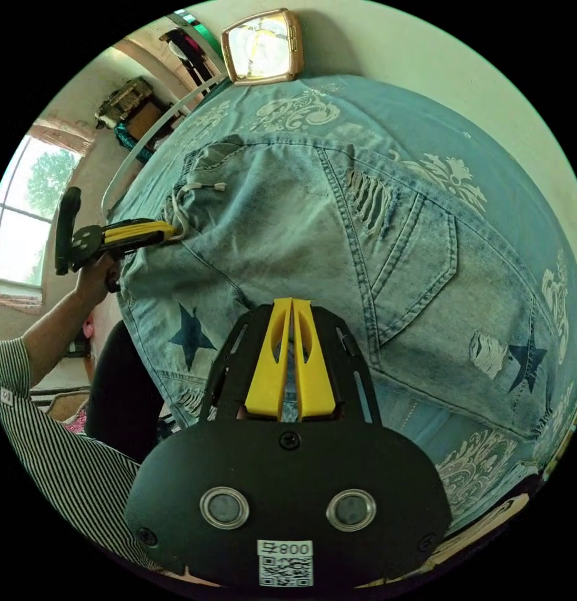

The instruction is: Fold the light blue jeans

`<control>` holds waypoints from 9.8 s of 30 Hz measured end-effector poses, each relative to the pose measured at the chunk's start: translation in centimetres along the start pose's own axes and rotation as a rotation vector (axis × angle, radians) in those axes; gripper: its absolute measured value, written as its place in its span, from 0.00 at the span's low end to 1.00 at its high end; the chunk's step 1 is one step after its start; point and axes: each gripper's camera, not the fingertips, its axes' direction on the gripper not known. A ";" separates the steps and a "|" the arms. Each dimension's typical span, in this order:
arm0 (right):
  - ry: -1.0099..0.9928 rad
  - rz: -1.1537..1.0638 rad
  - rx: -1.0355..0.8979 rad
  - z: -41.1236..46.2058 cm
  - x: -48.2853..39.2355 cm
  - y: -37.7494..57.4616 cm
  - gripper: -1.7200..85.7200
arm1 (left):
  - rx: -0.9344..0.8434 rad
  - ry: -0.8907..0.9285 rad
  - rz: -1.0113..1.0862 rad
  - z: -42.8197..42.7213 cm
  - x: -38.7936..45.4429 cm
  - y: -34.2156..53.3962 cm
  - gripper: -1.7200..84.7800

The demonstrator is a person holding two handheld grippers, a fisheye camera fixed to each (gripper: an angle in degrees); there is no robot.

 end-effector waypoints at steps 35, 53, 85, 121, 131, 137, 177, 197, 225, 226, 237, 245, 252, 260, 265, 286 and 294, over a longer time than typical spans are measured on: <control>-0.125 0.033 -0.010 2.6 3.9 2.4 0.02 | 0.087 0.216 -0.256 -0.6 -10.3 3.5 0.04; -0.113 0.076 -0.022 1.5 4.0 2.2 0.02 | -0.011 0.272 -0.200 -0.6 -12.0 3.5 0.06; 0.242 -0.168 -0.033 -0.7 -5.0 2.0 0.02 | 0.043 0.031 -0.080 -3.5 -6.3 0.3 0.02; 0.191 -0.062 0.109 -15.6 3.0 -9.8 0.08 | -0.118 0.184 0.051 -4.2 -17.4 -28.5 0.14; 0.322 -0.130 -0.010 -15.9 2.4 -15.4 0.11 | -0.123 0.133 0.116 -5.5 -16.6 -31.3 0.13; 0.358 -0.182 -0.098 -15.2 1.0 -17.3 0.11 | -0.131 0.124 0.139 -6.2 -16.3 -32.3 0.13; 0.412 -0.054 -0.080 -18.3 -9.3 -11.4 0.02 | 0.019 0.010 0.121 -19.5 -13.1 -19.2 0.04; 0.343 -0.036 0.081 -17.9 -15.5 5.1 0.02 | 0.133 0.055 0.224 -27.6 -9.8 -1.4 0.04; 0.211 -0.179 -0.090 0.7 -23.1 21.5 0.02 | -0.048 0.005 0.558 -24.5 -2.6 18.6 0.03; 0.210 -0.183 -0.094 1.2 -23.2 21.7 0.02 | -0.048 0.004 0.560 -24.4 -2.5 18.9 0.03; 0.157 -0.185 -0.173 9.8 -21.8 22.9 0.02 | -0.113 -0.017 0.612 -20.3 0.2 22.2 0.03; 0.109 -0.187 -0.224 15.2 -20.5 22.9 0.02 | -0.149 -0.029 0.642 -17.9 1.5 23.2 0.03; 0.085 -0.160 -0.248 19.2 -18.5 22.6 0.02 | -0.183 -0.030 0.648 -15.3 2.8 23.9 0.03; 0.130 -0.159 -0.258 22.9 -17.0 22.6 0.03 | -0.184 -0.024 0.599 -13.0 3.7 24.4 0.03; 0.172 -0.148 -0.257 24.7 -16.2 22.6 0.03 | -0.160 -0.021 0.539 -12.2 4.0 24.9 0.03; 0.140 -0.071 -0.214 26.5 -11.1 24.4 0.03 | -0.200 0.179 0.393 -10.9 3.6 23.3 0.07; 0.112 -0.032 -0.188 25.8 -8.6 26.0 0.04 | -0.151 0.193 0.312 -12.2 3.8 24.3 0.09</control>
